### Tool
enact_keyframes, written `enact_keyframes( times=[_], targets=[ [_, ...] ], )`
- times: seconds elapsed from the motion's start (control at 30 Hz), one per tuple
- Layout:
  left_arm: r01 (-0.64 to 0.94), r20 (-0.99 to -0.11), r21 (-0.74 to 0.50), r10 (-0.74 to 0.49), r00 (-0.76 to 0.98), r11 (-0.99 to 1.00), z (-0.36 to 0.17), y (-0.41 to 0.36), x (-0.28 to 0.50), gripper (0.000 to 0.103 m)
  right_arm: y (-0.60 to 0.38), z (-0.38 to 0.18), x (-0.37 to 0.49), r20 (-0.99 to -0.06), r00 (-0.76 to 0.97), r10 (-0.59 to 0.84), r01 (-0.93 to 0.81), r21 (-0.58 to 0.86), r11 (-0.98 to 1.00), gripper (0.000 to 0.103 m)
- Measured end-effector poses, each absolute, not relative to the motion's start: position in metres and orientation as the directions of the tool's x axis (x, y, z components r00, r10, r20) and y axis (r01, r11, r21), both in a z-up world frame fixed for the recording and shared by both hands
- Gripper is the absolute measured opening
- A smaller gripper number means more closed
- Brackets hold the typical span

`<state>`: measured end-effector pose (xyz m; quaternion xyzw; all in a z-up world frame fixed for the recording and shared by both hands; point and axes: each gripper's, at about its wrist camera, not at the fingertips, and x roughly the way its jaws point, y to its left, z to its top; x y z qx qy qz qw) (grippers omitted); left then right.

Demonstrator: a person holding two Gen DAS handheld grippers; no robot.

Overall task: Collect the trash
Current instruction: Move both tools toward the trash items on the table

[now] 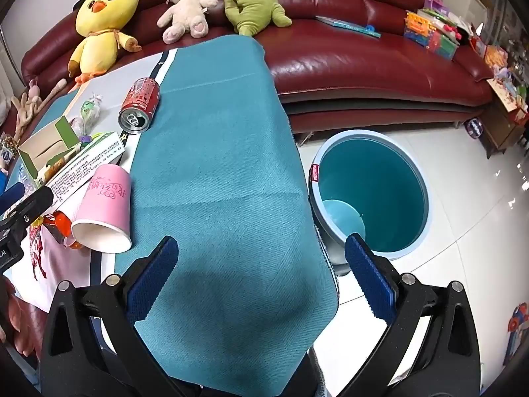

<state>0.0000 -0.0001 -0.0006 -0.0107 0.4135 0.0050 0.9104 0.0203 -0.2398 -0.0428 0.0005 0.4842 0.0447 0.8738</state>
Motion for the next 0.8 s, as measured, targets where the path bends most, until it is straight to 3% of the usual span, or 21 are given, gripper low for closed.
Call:
enact_keyframes(
  times=[0.8],
  targets=[
    [-0.034, -0.76, 0.024, 0.04, 0.649, 0.999, 0.003, 0.014, 0.002, 0.099, -0.238, -0.046, 0.023, -0.86, 0.502, 0.09, -0.091, 0.051, 0.995, 0.097]
  ],
)
